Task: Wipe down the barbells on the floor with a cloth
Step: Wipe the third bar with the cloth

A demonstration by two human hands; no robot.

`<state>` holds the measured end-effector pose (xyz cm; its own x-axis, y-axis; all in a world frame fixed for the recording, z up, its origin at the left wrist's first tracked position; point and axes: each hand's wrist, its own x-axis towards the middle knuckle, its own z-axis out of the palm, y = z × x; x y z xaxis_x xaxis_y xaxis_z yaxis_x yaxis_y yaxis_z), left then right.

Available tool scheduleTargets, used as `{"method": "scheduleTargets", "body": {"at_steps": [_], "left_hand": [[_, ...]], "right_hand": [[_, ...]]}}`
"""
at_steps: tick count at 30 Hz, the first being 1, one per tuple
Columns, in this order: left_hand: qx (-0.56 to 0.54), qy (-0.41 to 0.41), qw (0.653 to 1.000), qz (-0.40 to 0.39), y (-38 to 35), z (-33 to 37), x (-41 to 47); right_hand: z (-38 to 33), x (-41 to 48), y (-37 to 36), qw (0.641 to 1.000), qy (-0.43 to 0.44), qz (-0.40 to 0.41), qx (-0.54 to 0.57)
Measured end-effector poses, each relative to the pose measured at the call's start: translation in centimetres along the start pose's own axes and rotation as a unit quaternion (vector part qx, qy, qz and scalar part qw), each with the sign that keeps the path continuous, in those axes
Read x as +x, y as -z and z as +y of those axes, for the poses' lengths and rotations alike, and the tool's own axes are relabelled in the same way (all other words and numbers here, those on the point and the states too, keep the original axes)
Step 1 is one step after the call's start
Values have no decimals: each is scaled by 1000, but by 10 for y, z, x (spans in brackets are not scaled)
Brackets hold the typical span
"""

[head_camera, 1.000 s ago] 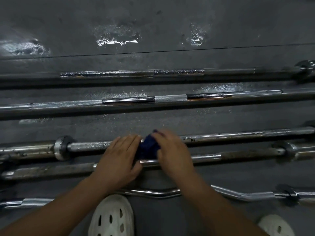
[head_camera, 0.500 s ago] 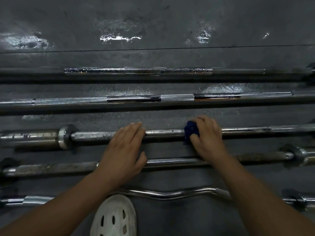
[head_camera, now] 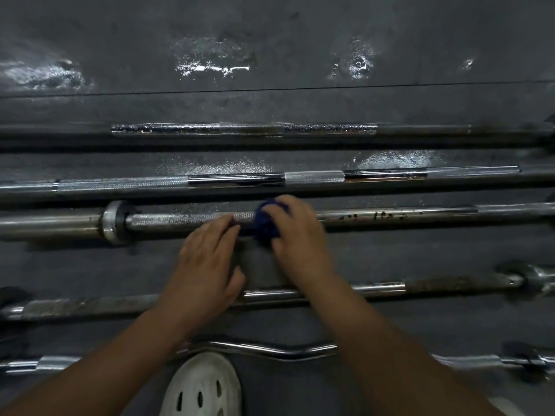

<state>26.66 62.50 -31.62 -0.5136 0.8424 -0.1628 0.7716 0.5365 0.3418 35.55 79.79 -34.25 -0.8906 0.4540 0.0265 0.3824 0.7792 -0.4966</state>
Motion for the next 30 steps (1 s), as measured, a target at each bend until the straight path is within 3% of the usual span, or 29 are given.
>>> {"method": "scheduleTargets", "body": {"at_steps": [4,5,8,9,13,16,19,23,26,28,30], "left_hand": [[4,3,1000,1,2,-3,0],[4,1,1000,-5,1,1,2],[18,-8,999,-28,-2,7,7],[30,-12,999,-34,-2,7,8],[57,-18,997,-47,-2,4,12],[63,-12,996,-65,-2,8,16],[72,-14,995,-73,0,7,16],[70,-8,995,-76,0,3,11],[60,-18,995,-75,-5,9,10],[50,-28,995,-82,-7,16,9],[43,-37,995,-88,-9,21,7]], "right_hand": [[41,-17,27,972,-203,112,-39],[33,-15,22,975,-192,101,-48],[28,-10,21,999,-27,-9,-44],[38,-7,28,998,-14,-39,-52],[40,-15,32,984,-161,48,-62],[0,-9,15,997,-73,0,-21],[23,-6,36,996,-38,-78,-32],[86,-36,68,981,-170,15,-87],[74,-45,56,965,-239,67,-80],[36,-43,36,976,-200,56,-60],[0,-48,23,994,-103,-22,-31]]}}
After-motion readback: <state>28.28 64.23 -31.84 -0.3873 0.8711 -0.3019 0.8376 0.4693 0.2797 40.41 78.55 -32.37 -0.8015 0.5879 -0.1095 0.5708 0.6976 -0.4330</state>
